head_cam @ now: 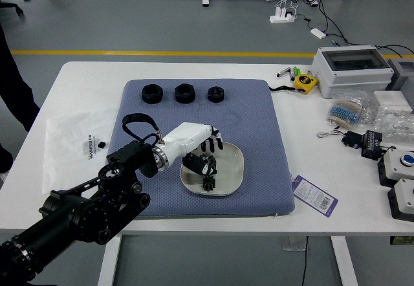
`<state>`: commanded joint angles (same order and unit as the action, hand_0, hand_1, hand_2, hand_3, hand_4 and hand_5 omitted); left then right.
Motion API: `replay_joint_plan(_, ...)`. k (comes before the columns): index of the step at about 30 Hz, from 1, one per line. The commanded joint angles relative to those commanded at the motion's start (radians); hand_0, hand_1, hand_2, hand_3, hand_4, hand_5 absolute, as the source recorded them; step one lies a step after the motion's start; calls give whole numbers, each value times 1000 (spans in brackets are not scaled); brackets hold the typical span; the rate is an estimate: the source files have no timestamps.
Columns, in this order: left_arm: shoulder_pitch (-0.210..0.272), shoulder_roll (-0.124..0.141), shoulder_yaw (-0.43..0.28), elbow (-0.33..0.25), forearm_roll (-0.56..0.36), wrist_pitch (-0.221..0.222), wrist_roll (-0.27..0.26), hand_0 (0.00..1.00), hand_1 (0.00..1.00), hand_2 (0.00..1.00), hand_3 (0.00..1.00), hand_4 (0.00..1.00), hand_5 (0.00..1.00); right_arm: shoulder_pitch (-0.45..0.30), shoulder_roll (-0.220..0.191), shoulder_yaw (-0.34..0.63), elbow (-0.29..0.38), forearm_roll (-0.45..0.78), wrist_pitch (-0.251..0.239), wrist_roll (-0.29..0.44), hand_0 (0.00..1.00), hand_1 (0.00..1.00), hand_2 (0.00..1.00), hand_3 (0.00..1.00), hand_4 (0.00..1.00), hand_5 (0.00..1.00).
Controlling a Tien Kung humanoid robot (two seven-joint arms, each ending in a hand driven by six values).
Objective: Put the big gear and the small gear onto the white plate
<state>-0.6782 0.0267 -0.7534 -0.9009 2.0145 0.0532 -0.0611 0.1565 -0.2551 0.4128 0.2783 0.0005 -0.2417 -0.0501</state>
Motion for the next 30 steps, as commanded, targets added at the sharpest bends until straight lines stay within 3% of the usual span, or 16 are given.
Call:
replay_joint_plan(1, 1, 0, -2, -1, 0, 1, -2, 422, 544, 565, 601, 998, 214, -1, 0, 0, 0, -1, 0, 0, 650, 646, 734, 582, 846, 683)
replay_joint_plan(8, 4, -1, -13, -7, -5, 21, -18, 426, 552, 582, 614, 998, 217, -4, 1, 2, 0, -5, -1, -2, 649, 645, 734, 582, 846, 682)
replay_joint_plan(11, 8, -2, -31, -16, -12, 52, -38, 426, 552, 582, 614, 998, 217, -6, 1, 2, 0, -4, -1, -1, 649, 645, 734, 582, 846, 682)
replay_joint_plan(18, 40, -7, -155, -58, -19, 121, -73, 434, 569, 610, 640, 998, 248, -9, 1, 0, 0, 1, -1, 1, 649, 645, 734, 582, 845, 683)
replay_joint_plan(24, 102, -21, -314, -79, -193, 181, -86, 435, 565, 596, 620, 998, 251, -10, 2, -3, 0, 7, -2, 4, 649, 645, 733, 582, 845, 682)
replay_joint_plan(26, 127, -24, -365, -83, -273, 199, -91, 418, 549, 571, 595, 958, 271, -10, 2, -5, -1, 9, -1, 5, 649, 645, 734, 582, 845, 681)
replay_joint_plan(30, 181, -21, -448, -105, -437, 198, -111, 418, 549, 571, 595, 958, 271, -8, 1, -10, -2, 17, 1, 9, 649, 645, 734, 582, 845, 681)
